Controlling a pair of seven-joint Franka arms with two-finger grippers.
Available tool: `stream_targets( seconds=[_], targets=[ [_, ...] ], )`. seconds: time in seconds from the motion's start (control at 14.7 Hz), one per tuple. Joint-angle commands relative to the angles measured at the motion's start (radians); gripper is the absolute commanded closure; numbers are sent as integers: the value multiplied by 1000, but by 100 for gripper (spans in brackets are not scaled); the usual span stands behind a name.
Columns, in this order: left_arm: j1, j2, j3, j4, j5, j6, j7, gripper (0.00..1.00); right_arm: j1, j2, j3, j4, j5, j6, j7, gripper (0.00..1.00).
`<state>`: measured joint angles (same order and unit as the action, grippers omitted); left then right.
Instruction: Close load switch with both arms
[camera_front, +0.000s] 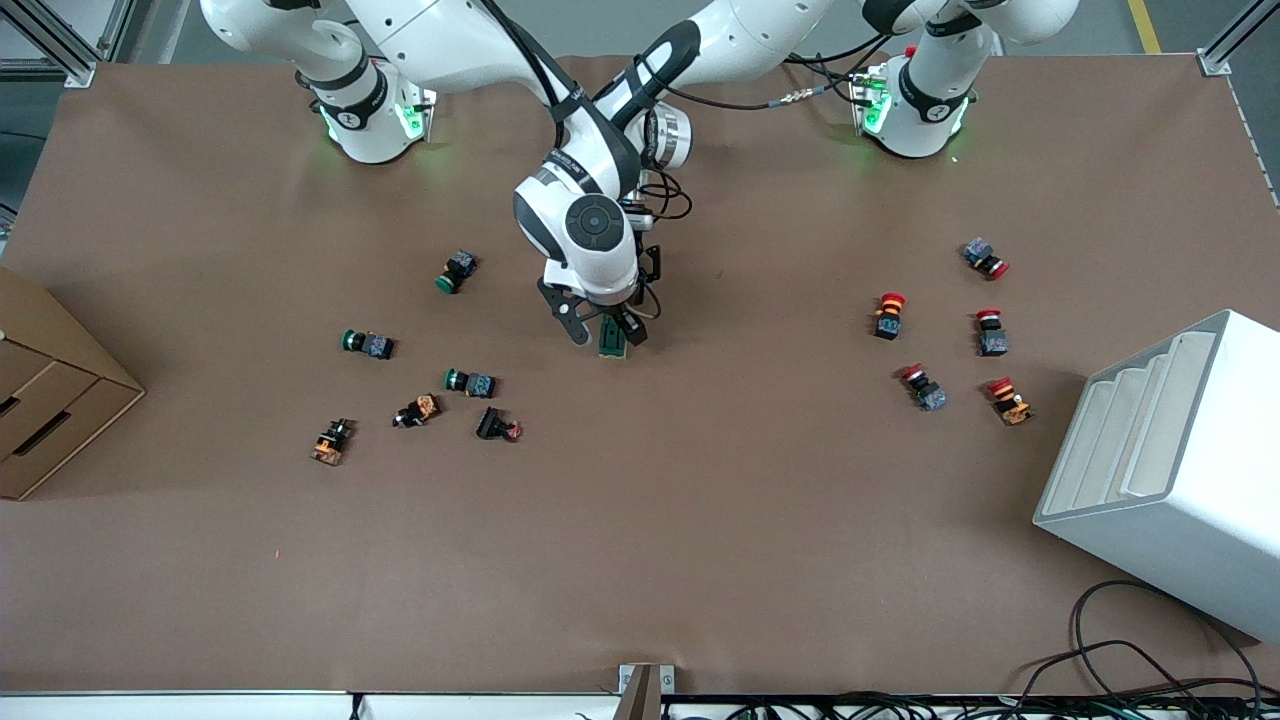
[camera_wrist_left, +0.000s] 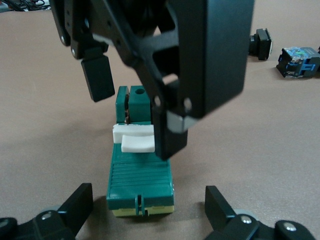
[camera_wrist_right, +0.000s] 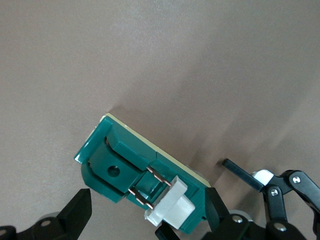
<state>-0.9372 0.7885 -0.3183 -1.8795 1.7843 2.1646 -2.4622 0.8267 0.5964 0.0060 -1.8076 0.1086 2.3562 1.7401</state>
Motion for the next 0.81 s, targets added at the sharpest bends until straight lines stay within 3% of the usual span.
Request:
stream_targets(
  seconds=[0.0, 0.75],
  targets=[
    [3, 32, 10, 23, 18, -6, -21, 2, 26, -15, -8, -22, 0, 20, -5, 0],
    [5, 28, 10, 26, 12, -6, -23, 1, 46, 17, -8, -29, 5, 106, 7, 0]
  ],
)
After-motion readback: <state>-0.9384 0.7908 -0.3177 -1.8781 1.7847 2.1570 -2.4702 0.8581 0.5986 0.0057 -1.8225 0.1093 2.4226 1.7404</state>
